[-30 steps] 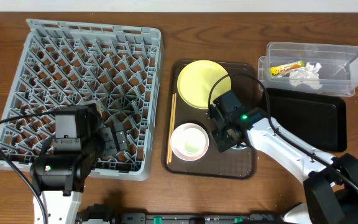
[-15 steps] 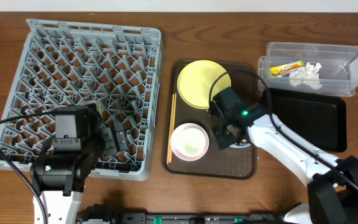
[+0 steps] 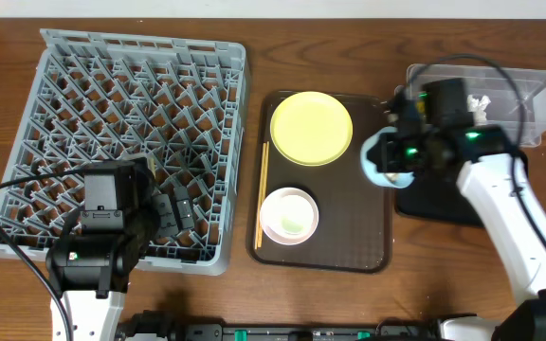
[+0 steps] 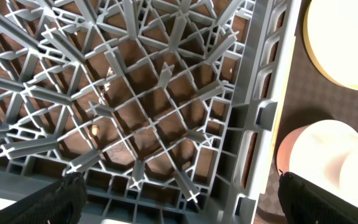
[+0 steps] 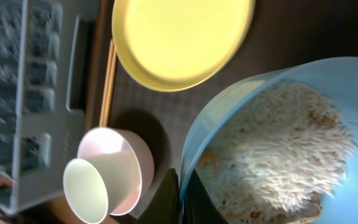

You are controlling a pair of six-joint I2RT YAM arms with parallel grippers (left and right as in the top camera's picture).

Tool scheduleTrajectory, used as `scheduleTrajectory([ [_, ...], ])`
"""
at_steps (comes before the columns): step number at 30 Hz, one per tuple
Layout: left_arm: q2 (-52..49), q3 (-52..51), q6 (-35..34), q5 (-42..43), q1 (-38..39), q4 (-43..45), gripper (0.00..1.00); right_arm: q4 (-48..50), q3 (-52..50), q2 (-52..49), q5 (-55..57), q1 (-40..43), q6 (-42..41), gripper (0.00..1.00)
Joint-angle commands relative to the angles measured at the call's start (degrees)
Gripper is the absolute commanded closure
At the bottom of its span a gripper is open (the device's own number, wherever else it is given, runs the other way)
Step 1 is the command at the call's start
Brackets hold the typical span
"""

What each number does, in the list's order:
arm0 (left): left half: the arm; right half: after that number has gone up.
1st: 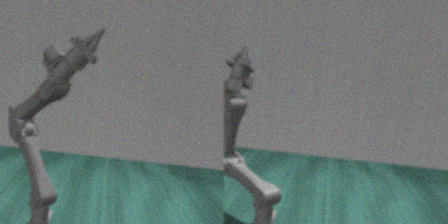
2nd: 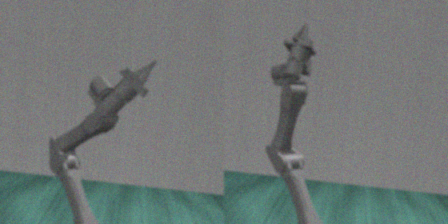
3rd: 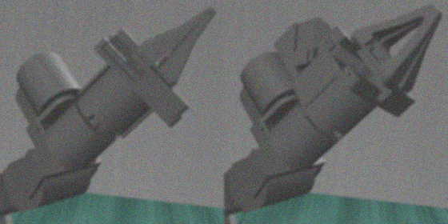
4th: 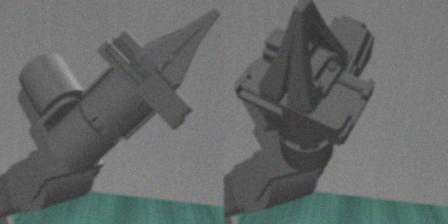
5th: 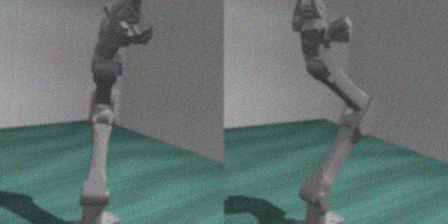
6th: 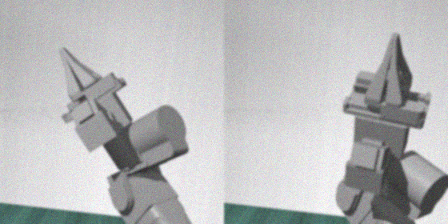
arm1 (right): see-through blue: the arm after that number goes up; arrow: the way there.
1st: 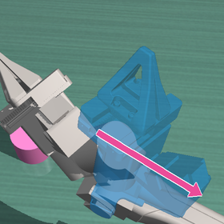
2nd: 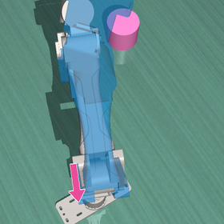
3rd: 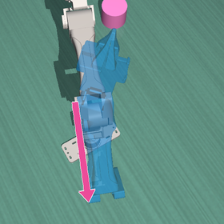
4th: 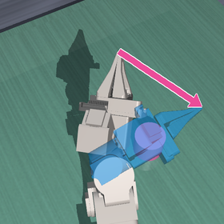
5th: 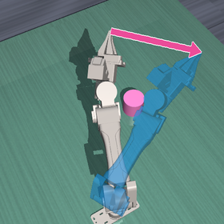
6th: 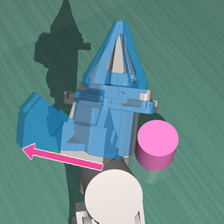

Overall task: Sort waste into correct bins and load items into the dishwasher
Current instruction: 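Carry the blue bowl over the black tray and tip out the rice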

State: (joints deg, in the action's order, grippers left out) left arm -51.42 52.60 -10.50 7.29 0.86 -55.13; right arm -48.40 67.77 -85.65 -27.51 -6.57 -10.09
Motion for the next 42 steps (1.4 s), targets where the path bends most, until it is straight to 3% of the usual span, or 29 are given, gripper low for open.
scheduleTrajectory([
  [1, 0.2, 1.1, 0.5, -0.5, 0.2, -0.1, 0.01, -0.7, -0.6, 0.7, -10.1, 7.2, -0.9, 0.99],
  [10, 0.2, 1.1, 0.5, -0.5, 0.2, -0.1, 0.02, 0.3, -6.6, 0.3, -18.2, 21.4, 1.0, 0.99],
  [16, 0.2, 1.1, 0.5, -0.5, 0.2, -0.1, 0.02, 8.1, -13.6, -2.4, -31.1, 29.8, 3.3, 0.99],
  [26, 0.2, 1.1, 0.5, -0.5, 0.2, -0.1, 0.02, 10.1, -14.4, -8.8, -49.6, 33.0, 9.3, 0.99],
  [42, 0.2, 1.1, 0.5, -0.5, 0.2, -0.1, 0.01, 11.6, -14.4, -10.7, -60.5, 42.4, 9.3, 0.99],
])
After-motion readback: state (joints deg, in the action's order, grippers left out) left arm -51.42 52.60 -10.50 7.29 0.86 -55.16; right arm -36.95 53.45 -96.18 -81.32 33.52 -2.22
